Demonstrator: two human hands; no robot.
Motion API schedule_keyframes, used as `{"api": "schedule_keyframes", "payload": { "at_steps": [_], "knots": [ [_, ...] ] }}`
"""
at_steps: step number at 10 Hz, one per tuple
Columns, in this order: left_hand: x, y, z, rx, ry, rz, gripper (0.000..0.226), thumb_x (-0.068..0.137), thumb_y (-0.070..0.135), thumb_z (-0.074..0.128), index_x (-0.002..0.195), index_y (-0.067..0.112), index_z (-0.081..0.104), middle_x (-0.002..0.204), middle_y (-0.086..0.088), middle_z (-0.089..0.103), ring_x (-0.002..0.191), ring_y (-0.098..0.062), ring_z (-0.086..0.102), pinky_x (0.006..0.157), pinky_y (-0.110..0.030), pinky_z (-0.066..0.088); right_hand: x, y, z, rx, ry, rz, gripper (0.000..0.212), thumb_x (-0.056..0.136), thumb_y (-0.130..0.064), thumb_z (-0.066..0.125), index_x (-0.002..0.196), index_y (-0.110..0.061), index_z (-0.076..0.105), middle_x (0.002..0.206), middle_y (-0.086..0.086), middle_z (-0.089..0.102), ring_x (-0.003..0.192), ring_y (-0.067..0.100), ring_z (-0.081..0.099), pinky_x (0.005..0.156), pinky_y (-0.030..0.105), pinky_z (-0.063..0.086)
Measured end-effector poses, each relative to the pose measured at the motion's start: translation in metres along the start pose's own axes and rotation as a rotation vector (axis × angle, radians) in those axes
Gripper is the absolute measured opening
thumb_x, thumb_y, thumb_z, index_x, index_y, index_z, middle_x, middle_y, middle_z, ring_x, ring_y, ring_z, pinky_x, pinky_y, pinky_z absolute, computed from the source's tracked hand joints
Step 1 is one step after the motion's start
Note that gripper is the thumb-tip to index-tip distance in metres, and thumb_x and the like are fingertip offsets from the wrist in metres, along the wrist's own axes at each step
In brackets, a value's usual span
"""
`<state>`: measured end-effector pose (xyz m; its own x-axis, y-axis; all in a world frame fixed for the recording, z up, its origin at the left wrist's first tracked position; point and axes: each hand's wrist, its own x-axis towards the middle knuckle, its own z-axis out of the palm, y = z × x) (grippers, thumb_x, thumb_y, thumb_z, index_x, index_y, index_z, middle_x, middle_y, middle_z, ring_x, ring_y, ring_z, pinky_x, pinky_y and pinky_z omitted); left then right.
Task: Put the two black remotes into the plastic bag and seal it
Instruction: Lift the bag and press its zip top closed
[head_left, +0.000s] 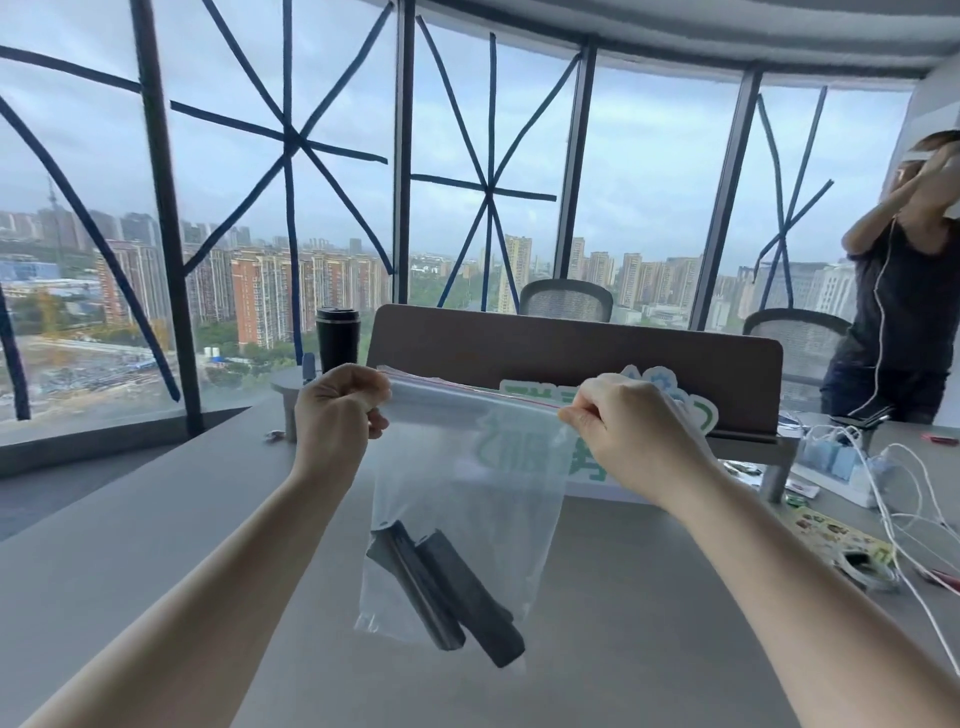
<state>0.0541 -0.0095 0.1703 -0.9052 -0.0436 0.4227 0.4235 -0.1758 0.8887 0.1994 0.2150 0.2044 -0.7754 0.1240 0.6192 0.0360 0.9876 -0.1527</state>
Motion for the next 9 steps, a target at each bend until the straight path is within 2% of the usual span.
{"api": "schedule_keyframes", "payload": {
  "at_steps": [1, 2, 3, 4, 5, 6, 7, 8, 9],
  "knots": [
    [0.019, -0.023, -0.011, 0.063, -0.007, -0.041, 0.025, 0.08, -0.003, 0.055, 0.067, 0.014, 0.067, 0.066, -0.008, 0.062, 0.043, -0.01, 0.058, 0.044, -0.021, 0.048, 0.022, 0.0, 0.037, 0.046, 0.043, 0.039, 0.03, 0.093, -0.039, 0.06, 0.071, -0.019, 0.057, 0.073, -0.005, 0.062, 0.071, 0.023, 0.058, 0.063, 0.034, 0.048],
    [0.054, -0.042, -0.021, 0.08, 0.002, -0.102, 0.025, 0.084, -0.001, 0.055, 0.07, 0.016, 0.067, 0.075, -0.009, 0.066, 0.05, -0.015, 0.065, 0.048, -0.025, 0.054, 0.061, -0.011, 0.077, 0.149, 0.043, 0.118, 0.03, 0.091, -0.037, 0.062, 0.073, -0.015, 0.062, 0.065, -0.003, 0.067, 0.069, 0.026, 0.064, 0.061, 0.036, 0.052],
    [0.093, -0.043, -0.032, 0.058, 0.063, -0.102, 0.026, 0.086, -0.003, 0.052, 0.072, 0.015, 0.065, 0.074, -0.008, 0.067, 0.055, -0.016, 0.066, 0.055, -0.028, 0.057, 0.102, -0.033, 0.102, 0.255, 0.098, 0.131, 0.026, 0.091, -0.035, 0.062, 0.073, -0.016, 0.066, 0.063, -0.002, 0.07, 0.067, 0.022, 0.067, 0.066, 0.036, 0.056],
    [0.125, -0.046, -0.052, 0.038, 0.115, -0.079, 0.024, 0.088, 0.0, 0.054, 0.073, 0.016, 0.064, 0.073, -0.005, 0.066, 0.062, -0.017, 0.067, 0.062, -0.03, 0.058, 0.123, -0.053, 0.118, 0.34, 0.129, 0.069, 0.023, 0.09, -0.032, 0.065, 0.075, -0.015, 0.07, 0.064, -0.004, 0.072, 0.065, 0.016, 0.067, 0.066, 0.033, 0.055],
    [0.132, -0.068, -0.078, 0.062, 0.129, -0.094, 0.017, 0.088, 0.004, 0.058, 0.075, 0.013, 0.065, 0.074, -0.006, 0.066, 0.068, -0.019, 0.067, 0.067, -0.029, 0.058, 0.111, -0.066, 0.149, 0.48, 0.028, 0.088, 0.02, 0.087, -0.03, 0.068, 0.072, -0.017, 0.07, 0.061, -0.005, 0.071, 0.054, 0.006, 0.058, 0.059, 0.028, 0.049],
    [0.117, -0.102, -0.099, 0.095, 0.163, -0.157, 0.008, 0.088, 0.005, 0.059, 0.085, 0.005, 0.067, 0.074, -0.009, 0.066, 0.07, -0.022, 0.065, 0.073, -0.032, 0.059, 0.082, -0.071, 0.189, 0.509, -0.108, 0.096, 0.021, 0.085, -0.031, 0.071, 0.069, -0.018, 0.069, 0.062, -0.003, 0.072, 0.049, 0.003, 0.05, 0.055, 0.024, 0.04],
    [0.085, -0.136, -0.12, 0.133, 0.157, -0.241, 0.009, 0.087, 0.006, 0.06, 0.086, 0.001, 0.066, 0.072, -0.013, 0.064, 0.072, -0.025, 0.063, 0.079, -0.037, 0.057, 0.053, -0.072, 0.212, 0.55, -0.277, 0.133, 0.021, 0.084, -0.031, 0.072, 0.069, -0.016, 0.07, 0.059, -0.003, 0.071, 0.05, 0.003, 0.052, 0.057, 0.025, 0.043],
    [0.058, -0.157, -0.137, 0.201, 0.149, -0.319, 0.013, 0.086, 0.008, 0.06, 0.09, -0.002, 0.068, 0.074, -0.013, 0.064, 0.073, -0.025, 0.06, 0.08, -0.039, 0.053, 0.029, -0.075, 0.215, 0.61, -0.47, 0.157, 0.019, 0.084, -0.032, 0.071, 0.076, -0.015, 0.071, 0.068, 0.002, 0.076, 0.052, 0.001, 0.057, 0.061, 0.029, 0.049],
    [0.022, -0.156, -0.153, 0.265, 0.158, -0.34, 0.018, 0.087, 0.002, 0.055, 0.099, -0.002, 0.068, 0.081, -0.013, 0.065, 0.075, -0.026, 0.057, 0.077, -0.037, 0.05, 0.008, -0.063, 0.181, 0.715, -0.474, 0.192, 0.017, 0.093, -0.025, 0.064, 0.087, -0.011, 0.073, 0.079, 0.006, 0.078, 0.042, -0.003, 0.051, 0.056, 0.019, 0.041]
  ]
}}
